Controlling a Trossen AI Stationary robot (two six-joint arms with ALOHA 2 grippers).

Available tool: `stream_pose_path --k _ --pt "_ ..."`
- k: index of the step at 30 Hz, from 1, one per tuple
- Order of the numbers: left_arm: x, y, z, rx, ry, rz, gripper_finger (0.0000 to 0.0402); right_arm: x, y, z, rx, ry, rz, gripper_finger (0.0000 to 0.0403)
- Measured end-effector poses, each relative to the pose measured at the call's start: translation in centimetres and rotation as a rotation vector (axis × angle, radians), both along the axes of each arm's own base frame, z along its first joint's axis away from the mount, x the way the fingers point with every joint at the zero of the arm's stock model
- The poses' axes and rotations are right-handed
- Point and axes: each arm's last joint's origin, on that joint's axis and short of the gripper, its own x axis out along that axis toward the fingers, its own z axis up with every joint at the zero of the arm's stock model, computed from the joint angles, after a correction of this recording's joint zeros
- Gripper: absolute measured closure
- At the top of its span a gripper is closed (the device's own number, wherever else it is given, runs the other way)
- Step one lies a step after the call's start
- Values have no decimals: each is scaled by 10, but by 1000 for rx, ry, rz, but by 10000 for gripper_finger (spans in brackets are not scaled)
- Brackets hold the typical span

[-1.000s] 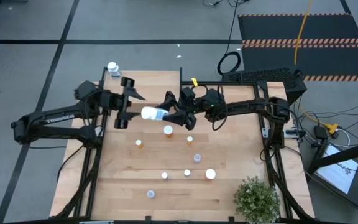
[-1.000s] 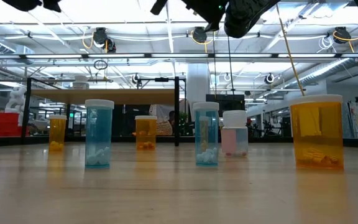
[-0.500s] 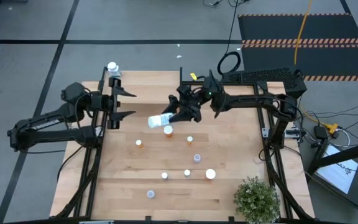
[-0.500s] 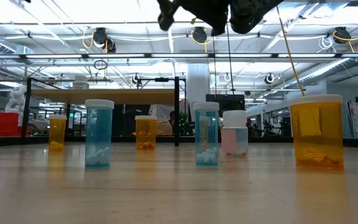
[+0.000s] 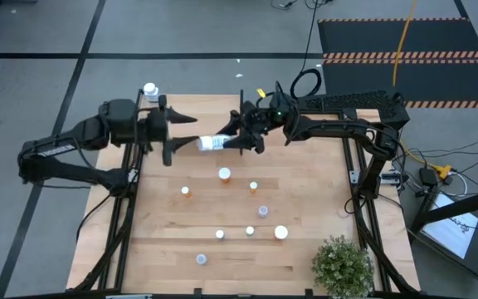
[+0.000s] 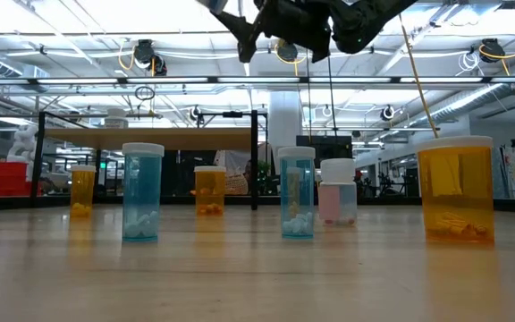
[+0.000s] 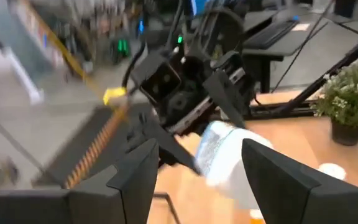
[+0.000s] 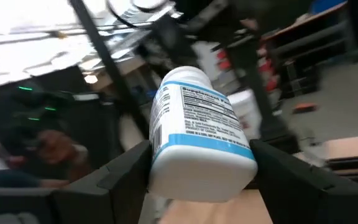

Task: Pick and place medicine bottles onto shelf by color
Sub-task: Put the white pill bottle on the shelf aligned with the other white pill bottle

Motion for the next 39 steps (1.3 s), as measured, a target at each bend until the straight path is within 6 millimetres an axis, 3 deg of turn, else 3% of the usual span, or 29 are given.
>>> stream_pose_path --k 5,10,17,35,39 --pt "15 -1 15 -239 64 155 149 3 1 -2 -119 -49 -116 150" --pt "30 -5 26 -414 63 199 90 6 4 -8 -234 -38 -200 150" --pt "40 -6 20 -585 171 308 23 8 7 -10 -308 -47 -254 150" --pt "48 -1 6 -587 257 425 18 8 9 2 -284 -159 -274 150" --pt "50 -1 5 -581 261 421 33 8 9 2 -290 -161 -284 150"
